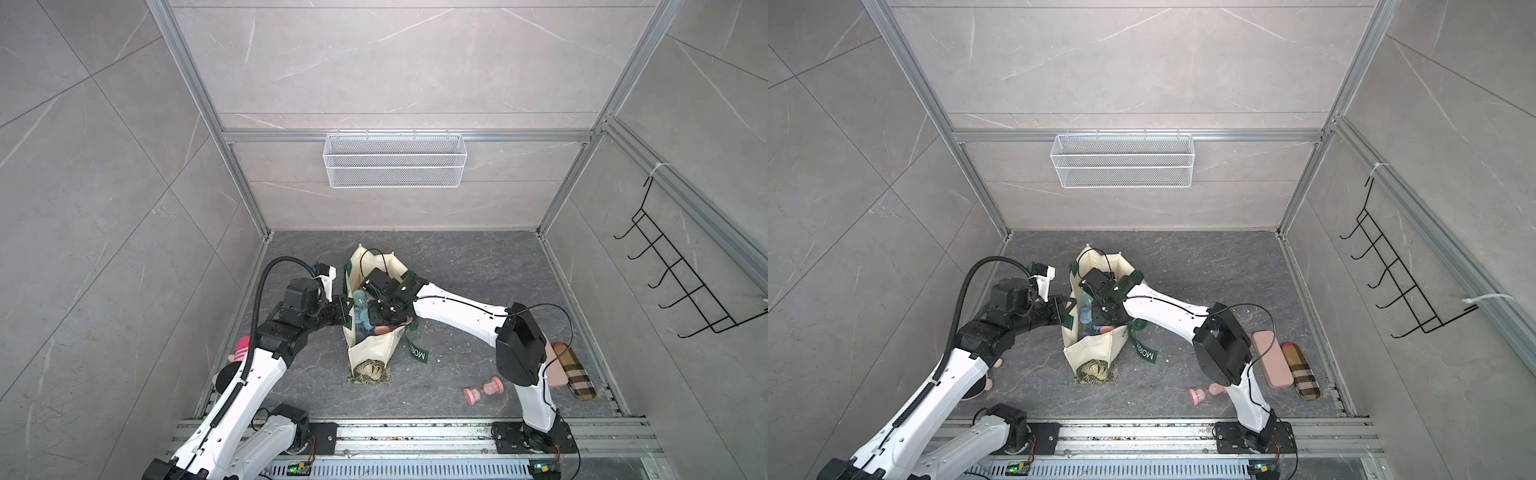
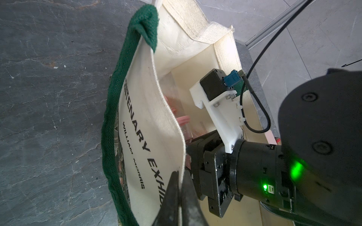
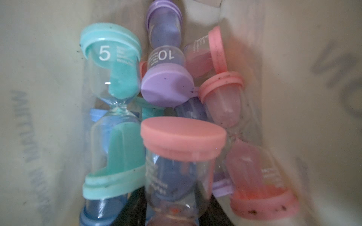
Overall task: Put the hourglass into the canvas bag
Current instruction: Place the hourglass in the canvas bag, then pick up the hourglass from the center of the board.
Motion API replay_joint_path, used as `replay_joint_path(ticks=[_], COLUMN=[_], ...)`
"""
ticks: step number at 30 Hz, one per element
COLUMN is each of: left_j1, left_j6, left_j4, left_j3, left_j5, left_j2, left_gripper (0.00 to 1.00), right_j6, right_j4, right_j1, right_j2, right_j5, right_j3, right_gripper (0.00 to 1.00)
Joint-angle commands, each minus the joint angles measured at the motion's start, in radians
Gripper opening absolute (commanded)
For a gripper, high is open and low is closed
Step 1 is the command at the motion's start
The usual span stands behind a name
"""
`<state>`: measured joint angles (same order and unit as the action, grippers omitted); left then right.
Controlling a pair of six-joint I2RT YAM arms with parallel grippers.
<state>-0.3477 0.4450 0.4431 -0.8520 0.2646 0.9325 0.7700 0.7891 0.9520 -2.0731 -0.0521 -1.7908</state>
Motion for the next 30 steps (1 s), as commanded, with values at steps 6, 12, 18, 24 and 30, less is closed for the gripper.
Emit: replay_joint_path(ticks=[6, 12, 18, 24, 30], left_j1=[-0.001, -0.002, -0.001, -0.002, -0.001], left_j6=[-0.015, -0.015, -0.013, -0.015, -0.017], left_j4=[-0.011, -0.012, -0.014, -0.015, -0.012], left_j3=[-0.007, -0.006, -0.006, -0.001, -0.006], left_j5=[0.046, 0.048, 0.051, 0.048, 0.050], left_j2=[-0.020, -0.017, -0.017, -0.026, -0.018], left_gripper=[0.00, 0.00, 0.00, 0.00, 0.00], right_j6=[-0.006, -0.033, -0.081, -0.100, -0.061], right_j4=[0.002, 0.023, 0.059, 0.062, 0.070], right_j1=[0.017, 0.027, 0.043, 0.045, 0.045], right_j2=[0.046, 0.102, 0.192, 0.334, 0.513], right_j5=[0.008, -0.031, -0.128, -0.242, -0.366], right_j3=[-0.009, -0.026, -0.046, 0.027, 0.168], right_gripper=[0.58, 0.61, 0.63, 0.63, 0.62])
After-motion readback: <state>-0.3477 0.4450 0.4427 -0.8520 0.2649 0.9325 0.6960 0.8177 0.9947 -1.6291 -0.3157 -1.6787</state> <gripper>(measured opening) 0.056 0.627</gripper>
